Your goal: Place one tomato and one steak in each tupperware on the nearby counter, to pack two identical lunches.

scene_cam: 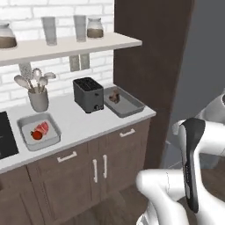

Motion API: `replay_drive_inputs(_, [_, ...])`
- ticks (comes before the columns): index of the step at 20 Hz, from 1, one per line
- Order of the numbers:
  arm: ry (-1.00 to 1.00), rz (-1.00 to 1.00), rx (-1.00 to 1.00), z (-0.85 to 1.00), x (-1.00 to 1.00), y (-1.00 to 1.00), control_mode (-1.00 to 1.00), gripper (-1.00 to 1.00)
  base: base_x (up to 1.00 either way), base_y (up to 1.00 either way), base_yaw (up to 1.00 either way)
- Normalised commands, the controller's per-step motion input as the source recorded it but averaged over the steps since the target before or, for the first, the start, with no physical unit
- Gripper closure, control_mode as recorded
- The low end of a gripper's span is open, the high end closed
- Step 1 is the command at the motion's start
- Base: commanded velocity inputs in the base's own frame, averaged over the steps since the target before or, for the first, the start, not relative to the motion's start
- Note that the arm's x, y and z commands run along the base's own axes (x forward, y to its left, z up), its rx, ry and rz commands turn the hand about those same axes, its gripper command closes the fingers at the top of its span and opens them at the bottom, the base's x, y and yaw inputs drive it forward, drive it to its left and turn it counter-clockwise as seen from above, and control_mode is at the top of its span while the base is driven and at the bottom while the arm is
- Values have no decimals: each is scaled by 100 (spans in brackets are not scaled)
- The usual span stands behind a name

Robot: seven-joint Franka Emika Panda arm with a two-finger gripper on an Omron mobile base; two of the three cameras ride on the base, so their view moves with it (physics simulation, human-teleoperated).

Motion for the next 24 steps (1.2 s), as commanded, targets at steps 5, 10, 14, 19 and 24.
replay_drive_inputs(5, [0,0,0,0,0,0,100,-100,-24,-29,-58])
replay_drive_inputs(10, [0,0,0,0,0,0,100,-100,-8,-28,-59])
replay_drive_inputs(14, [0,0,0,0,0,0,100,-100,0,-21,-62])
replay_drive_inputs(19, [0,0,0,0,0,0,100,-100,0,-13,-67])
replay_drive_inputs(24, [0,0,0,0,0,0,100,-100,16,-44,-61])
